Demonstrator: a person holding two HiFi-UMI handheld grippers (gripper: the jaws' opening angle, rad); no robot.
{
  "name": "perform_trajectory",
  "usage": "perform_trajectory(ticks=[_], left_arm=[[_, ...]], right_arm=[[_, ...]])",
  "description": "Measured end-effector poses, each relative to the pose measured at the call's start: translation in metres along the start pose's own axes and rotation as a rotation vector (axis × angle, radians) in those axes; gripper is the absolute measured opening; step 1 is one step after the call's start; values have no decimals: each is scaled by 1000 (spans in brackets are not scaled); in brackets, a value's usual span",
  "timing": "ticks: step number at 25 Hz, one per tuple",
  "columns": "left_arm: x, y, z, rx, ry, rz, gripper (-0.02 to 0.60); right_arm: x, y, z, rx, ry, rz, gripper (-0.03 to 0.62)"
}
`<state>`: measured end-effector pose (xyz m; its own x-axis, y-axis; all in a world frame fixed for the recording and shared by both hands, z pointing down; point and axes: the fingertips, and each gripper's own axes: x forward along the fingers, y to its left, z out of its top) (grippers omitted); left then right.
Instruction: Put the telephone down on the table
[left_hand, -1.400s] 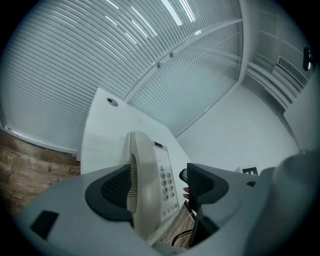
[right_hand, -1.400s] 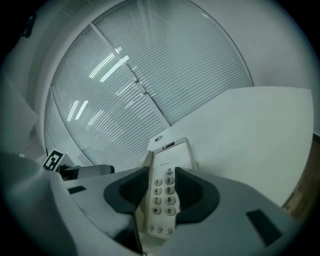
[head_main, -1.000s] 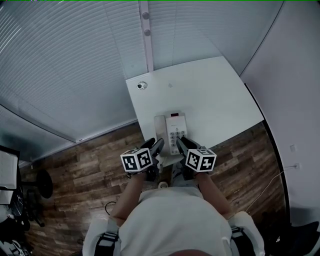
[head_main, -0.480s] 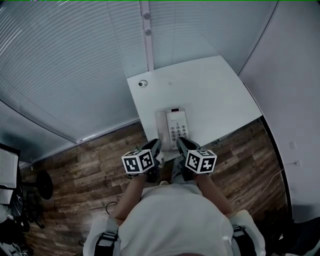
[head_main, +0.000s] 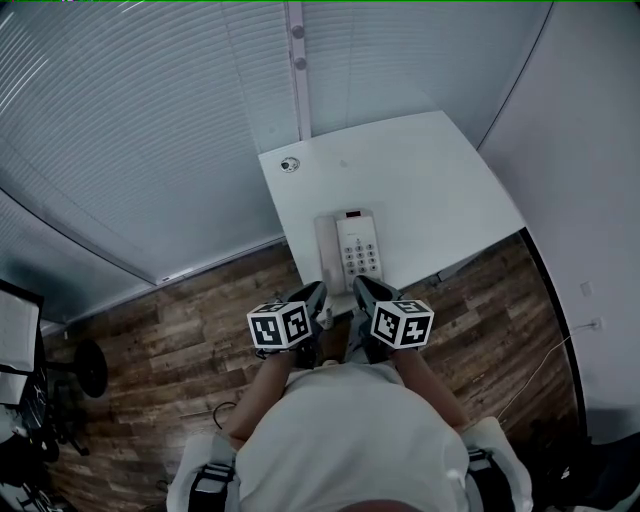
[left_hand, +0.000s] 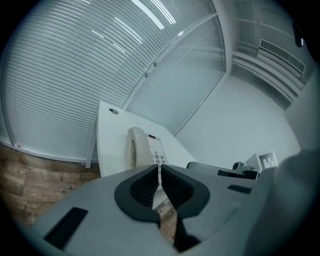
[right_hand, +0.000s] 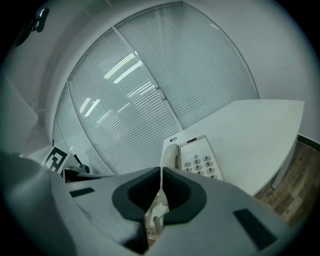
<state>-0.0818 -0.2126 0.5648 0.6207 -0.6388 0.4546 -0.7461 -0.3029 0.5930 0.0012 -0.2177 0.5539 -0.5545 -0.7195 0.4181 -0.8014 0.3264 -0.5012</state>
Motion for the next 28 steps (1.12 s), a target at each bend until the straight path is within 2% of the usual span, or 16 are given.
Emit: perform_trajectory(ticks=[11,28], left_arm=[[-4,0,-4,-14,-4,-17,36],[1,-1,-1,-29,12,-36,37]], right_arm=[[-4,2,-4,23,-8,5,29],[-2,5,0,-2,2,2,21]])
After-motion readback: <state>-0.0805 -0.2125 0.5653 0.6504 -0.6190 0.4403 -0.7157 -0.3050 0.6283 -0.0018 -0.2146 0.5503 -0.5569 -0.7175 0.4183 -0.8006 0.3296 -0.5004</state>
